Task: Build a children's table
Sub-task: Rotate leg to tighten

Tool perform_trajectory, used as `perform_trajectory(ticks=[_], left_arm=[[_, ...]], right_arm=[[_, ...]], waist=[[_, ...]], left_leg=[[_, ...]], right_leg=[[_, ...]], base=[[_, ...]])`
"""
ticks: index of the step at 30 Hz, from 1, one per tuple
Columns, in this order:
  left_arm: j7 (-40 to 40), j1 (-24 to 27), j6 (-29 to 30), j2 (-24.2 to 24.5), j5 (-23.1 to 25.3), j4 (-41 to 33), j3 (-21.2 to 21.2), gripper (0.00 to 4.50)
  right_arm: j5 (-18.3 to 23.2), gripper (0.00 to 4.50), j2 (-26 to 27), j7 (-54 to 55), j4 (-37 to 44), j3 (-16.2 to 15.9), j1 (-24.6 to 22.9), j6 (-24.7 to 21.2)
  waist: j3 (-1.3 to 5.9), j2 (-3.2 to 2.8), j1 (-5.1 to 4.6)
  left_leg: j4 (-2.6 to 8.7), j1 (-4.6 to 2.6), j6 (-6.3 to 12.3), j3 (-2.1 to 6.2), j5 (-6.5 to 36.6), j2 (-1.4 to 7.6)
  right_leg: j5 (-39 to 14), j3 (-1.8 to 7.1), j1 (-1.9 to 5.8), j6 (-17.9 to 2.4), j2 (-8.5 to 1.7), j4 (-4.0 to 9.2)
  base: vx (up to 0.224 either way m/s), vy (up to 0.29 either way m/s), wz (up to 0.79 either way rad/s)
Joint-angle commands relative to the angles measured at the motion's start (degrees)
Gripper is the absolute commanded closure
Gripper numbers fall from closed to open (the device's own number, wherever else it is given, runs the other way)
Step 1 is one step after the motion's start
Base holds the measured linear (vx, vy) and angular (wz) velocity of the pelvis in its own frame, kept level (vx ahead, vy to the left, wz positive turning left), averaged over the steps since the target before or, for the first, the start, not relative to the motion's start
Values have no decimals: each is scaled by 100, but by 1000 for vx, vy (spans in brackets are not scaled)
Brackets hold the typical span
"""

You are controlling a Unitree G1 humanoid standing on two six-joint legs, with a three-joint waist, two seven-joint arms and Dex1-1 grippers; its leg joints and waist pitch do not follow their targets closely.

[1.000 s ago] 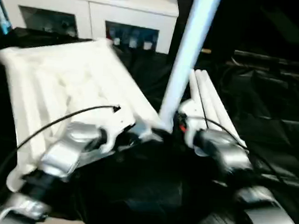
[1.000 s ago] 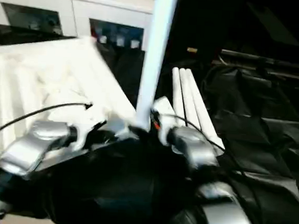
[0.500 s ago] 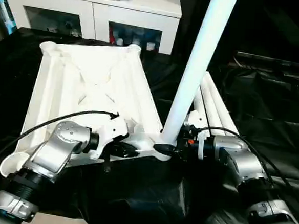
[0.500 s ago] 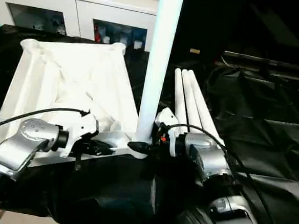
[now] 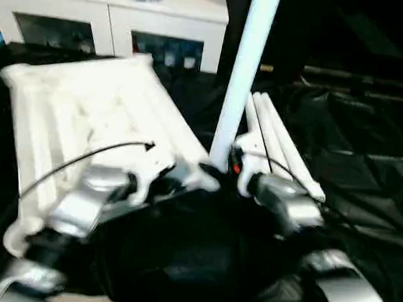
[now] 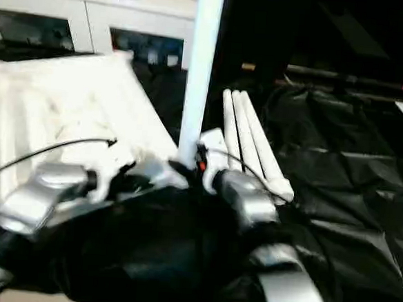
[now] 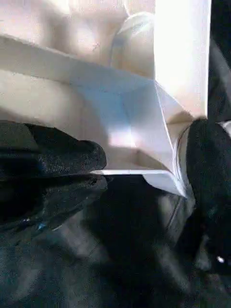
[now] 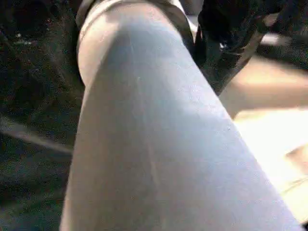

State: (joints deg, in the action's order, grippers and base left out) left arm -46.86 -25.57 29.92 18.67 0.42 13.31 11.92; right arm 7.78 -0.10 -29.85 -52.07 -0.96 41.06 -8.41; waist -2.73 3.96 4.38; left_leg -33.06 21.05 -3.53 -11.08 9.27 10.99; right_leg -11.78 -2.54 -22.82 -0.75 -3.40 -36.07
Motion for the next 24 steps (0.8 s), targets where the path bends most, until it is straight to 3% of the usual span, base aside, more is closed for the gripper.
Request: perform_trajectory(ticks=[1, 3, 4, 7, 12, 15, 16, 20, 24], left_arm=[[398, -177, 243, -462, -98, -506, 14, 450], [517, -158, 313, -636, -75, -702, 89, 450], [516, -151, 300, -678, -96, -734, 106, 450], [557, -149, 267, -678, -72, -702, 138, 450], [416, -115, 221, -534, -102, -708, 148, 450], [151, -59, 17, -312, -72, -695, 219, 450], [43, -48, -49, -236, -89, -665, 231, 450], [-331, -37, -237, -12, -181, -600, 260, 450], [-765, -20, -421, 205, -309, -616, 284, 450]], right_arm=[[-100, 176, 337, 565, -615, -78, 72, -59], [-130, 176, 477, 768, -842, -24, 203, 68], [-89, 176, 504, 723, -891, 23, 230, 71], [-28, 104, 529, 714, -980, 165, 300, 100], [-48, 65, 413, 523, -1052, 173, 401, 287], [-106, 65, 190, -237, -843, 2, 341, 366], [-148, 65, 91, -529, -725, -90, 287, 382], [-185, 65, -280, -1540, -229, -387, 9, 427], [-126, 65, -671, -2338, 279, -578, -275, 369]], waist=[[307, -60, 0], [310, 2, -3], [309, -25, 2], [323, -19, 7], [323, -42, 11], [323, -48, 12], [322, -86, 22], [331, -81, 79], [331, -60, 112]], left_leg=[[397, -112, -247, 132, 1624, 256], [386, -88, -198, 127, 1522, 246], [380, -90, -165, 123, 1509, 246], [378, -71, -79, 117, 1337, 239], [376, -75, -53, 104, 1302, 240], [380, -76, -51, 115, 1439, 246], [380, -76, -40, 119, 1428, 248], [355, -85, 73, 96, 1162, 252], [359, -79, 130, 97, 1107, 258]], right_leg=[[-1494, 275, 166, -984, -474, 503], [-1436, 267, 186, -962, -481, 505], [-1419, 271, 173, -935, -484, 508], [-1058, 266, 192, -932, -450, 468], [-856, 262, 205, -1010, -451, 459], [-1036, 262, 213, -981, -452, 482], [-1007, 264, 213, -992, -455, 480], [-530, 260, 227, -1126, -440, 443], [-430, 253, 242, -1189, -438, 429]], base=[[0, 0, 0], [0, 0, 0], [0, 0, 0], [0, 0, 0], [0, 0, 0], [0, 0, 0], [0, 0, 0], [0, 0, 0], [0, 0, 0]])
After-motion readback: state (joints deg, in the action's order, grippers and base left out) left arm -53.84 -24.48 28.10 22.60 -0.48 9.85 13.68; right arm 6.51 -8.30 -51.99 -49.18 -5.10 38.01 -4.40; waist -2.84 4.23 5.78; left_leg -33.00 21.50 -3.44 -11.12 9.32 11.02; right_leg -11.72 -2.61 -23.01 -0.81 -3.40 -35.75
